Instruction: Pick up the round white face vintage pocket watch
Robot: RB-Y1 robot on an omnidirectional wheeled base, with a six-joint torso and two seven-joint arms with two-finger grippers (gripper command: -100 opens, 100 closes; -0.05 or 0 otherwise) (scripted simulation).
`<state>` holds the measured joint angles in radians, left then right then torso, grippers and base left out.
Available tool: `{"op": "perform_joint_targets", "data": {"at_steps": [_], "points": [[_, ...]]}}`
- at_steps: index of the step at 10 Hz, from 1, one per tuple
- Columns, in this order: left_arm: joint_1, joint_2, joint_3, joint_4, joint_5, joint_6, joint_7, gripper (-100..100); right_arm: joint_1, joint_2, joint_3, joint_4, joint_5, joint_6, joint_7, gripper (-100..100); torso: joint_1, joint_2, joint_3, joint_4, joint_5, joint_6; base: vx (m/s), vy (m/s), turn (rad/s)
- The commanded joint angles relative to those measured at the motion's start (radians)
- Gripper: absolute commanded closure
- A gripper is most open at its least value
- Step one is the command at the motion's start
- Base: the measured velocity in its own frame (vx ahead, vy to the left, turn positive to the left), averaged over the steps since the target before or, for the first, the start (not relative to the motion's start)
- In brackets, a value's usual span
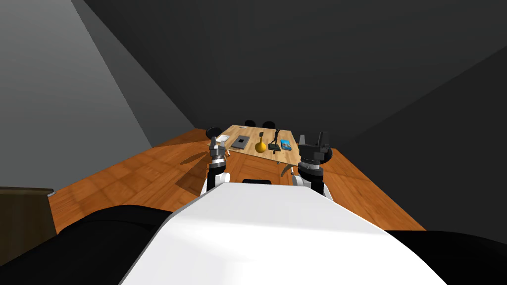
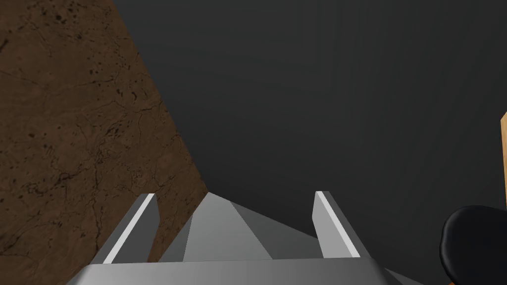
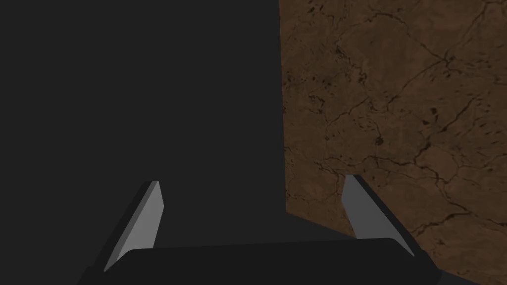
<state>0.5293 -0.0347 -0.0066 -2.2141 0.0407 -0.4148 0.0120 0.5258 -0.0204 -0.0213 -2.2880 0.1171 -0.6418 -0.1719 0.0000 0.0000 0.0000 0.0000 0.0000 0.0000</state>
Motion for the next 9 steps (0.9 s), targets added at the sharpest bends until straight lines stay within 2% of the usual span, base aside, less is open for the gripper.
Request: {"op": "perform_joint_targets", "data": {"at_steps": [1, 3, 6, 7, 9], "points": [[0.0, 0.0, 0.0, 0.0, 0.0, 0.0, 0.0, 0, -0.014, -0.036, 0.0, 0.025, -0.013, 0.029, -0.016, -100, 0.0, 0.0, 0.0, 0.0, 0.0, 0.0, 0.018, 0.028, -0.033], [0.0, 0.0, 0.0, 0.0, 0.0, 0.0, 0.0, 0, -0.036, -0.067, 0.001, 0.061, -0.031, 0.072, -0.04, -100, 0.003, -0.002, -0.001, 0.0, 0.001, 0.0, 0.029, 0.057, -0.04], [0.0, 0.0, 0.0, 0.0, 0.0, 0.0, 0.0, 0, -0.083, -0.11, 0.001, 0.138, -0.071, 0.158, -0.094, -100, 0.005, -0.003, -0.002, -0.001, 0.001, 0.0, 0.036, 0.078, -0.052], [0.0, 0.0, 0.0, 0.0, 0.0, 0.0, 0.0, 0, -0.083, -0.11, 0.001, 0.138, -0.071, 0.164, -0.094, -100, 0.005, -0.003, -0.002, -0.001, 0.001, 0.0, 0.027, 0.055, -0.021], [0.0, 0.0, 0.0, 0.0, 0.0, 0.0, 0.0, 0, -0.124, -0.135, 0.002, 0.2, -0.104, 0.229, -0.14, -100, 0.003, -0.002, -0.001, -0.001, 0.001, 0.0, 0.028, 0.063, -0.059]]}}
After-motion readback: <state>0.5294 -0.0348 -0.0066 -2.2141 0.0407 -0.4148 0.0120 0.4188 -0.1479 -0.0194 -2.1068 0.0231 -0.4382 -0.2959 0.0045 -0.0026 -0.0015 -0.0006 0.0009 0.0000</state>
